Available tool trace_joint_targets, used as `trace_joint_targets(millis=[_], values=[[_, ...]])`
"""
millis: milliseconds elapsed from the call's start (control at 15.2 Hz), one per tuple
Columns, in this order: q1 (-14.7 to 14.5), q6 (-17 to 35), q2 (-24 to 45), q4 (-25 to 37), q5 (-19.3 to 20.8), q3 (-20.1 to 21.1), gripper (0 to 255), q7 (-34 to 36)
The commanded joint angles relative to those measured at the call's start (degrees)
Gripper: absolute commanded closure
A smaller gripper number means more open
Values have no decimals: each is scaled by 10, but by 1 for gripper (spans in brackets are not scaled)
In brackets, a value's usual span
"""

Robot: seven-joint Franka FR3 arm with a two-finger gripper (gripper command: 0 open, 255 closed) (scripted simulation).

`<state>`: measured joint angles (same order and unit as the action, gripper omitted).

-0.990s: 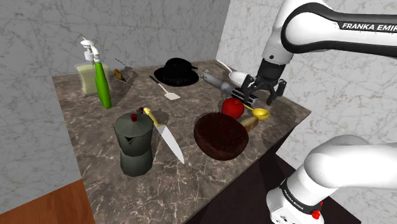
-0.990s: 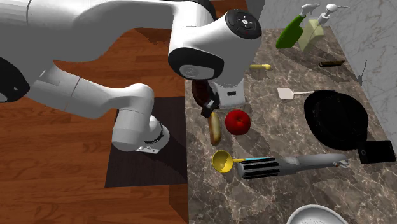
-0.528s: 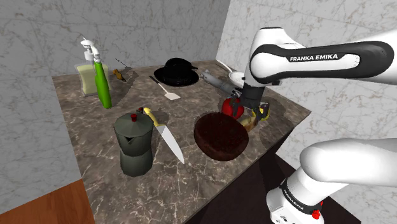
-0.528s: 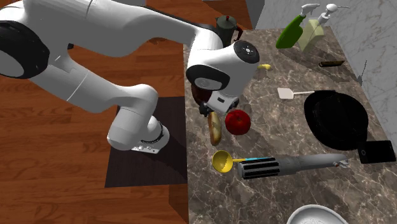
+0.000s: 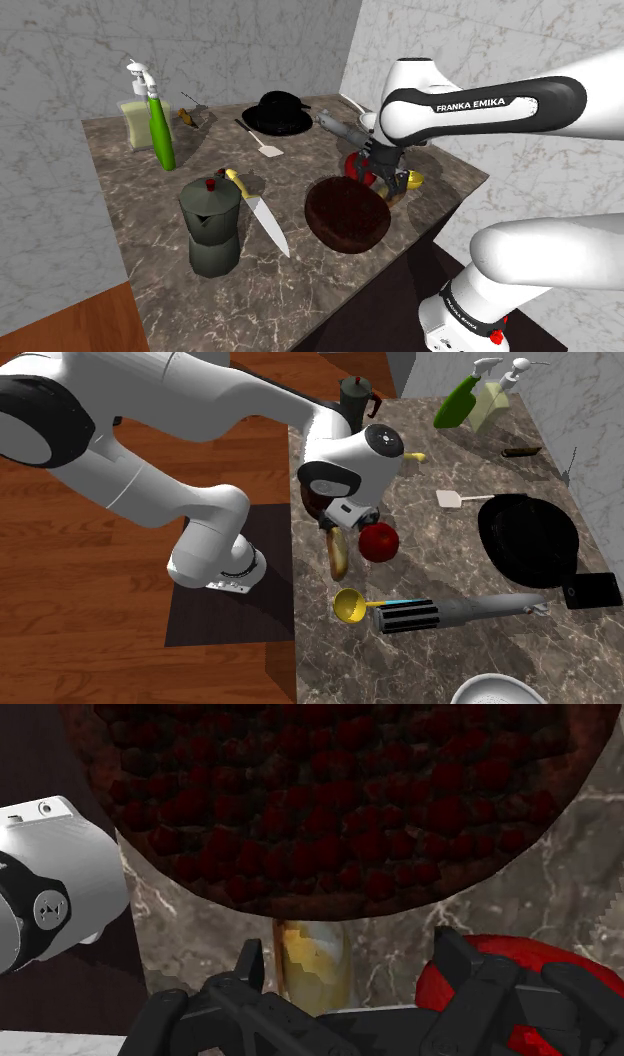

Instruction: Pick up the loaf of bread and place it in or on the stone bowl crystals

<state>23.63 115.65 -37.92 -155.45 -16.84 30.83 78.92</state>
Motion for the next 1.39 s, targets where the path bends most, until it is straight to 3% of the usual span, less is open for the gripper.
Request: trace_joint_targets(millis=[0, 462, 528, 726, 858, 924, 1056, 1122, 1320], values=[[10, 19, 18, -36, 3, 3, 0, -2], [19, 17, 15, -35, -3, 12, 0, -7], [17, 18, 10, -42, -4, 10, 255, -10], [23, 38, 14, -60, -1, 3, 255, -25], [2, 51, 0, -87, -21, 18, 255, -10], [-15, 28, -31, -97, -31, 14, 255, -5], [-9, -11, -42, -68, -18, 1, 255, -8], [16, 18, 16, -35, -1, 9, 255, -5], [15, -12, 0, -21, 3, 0, 255, -8]])
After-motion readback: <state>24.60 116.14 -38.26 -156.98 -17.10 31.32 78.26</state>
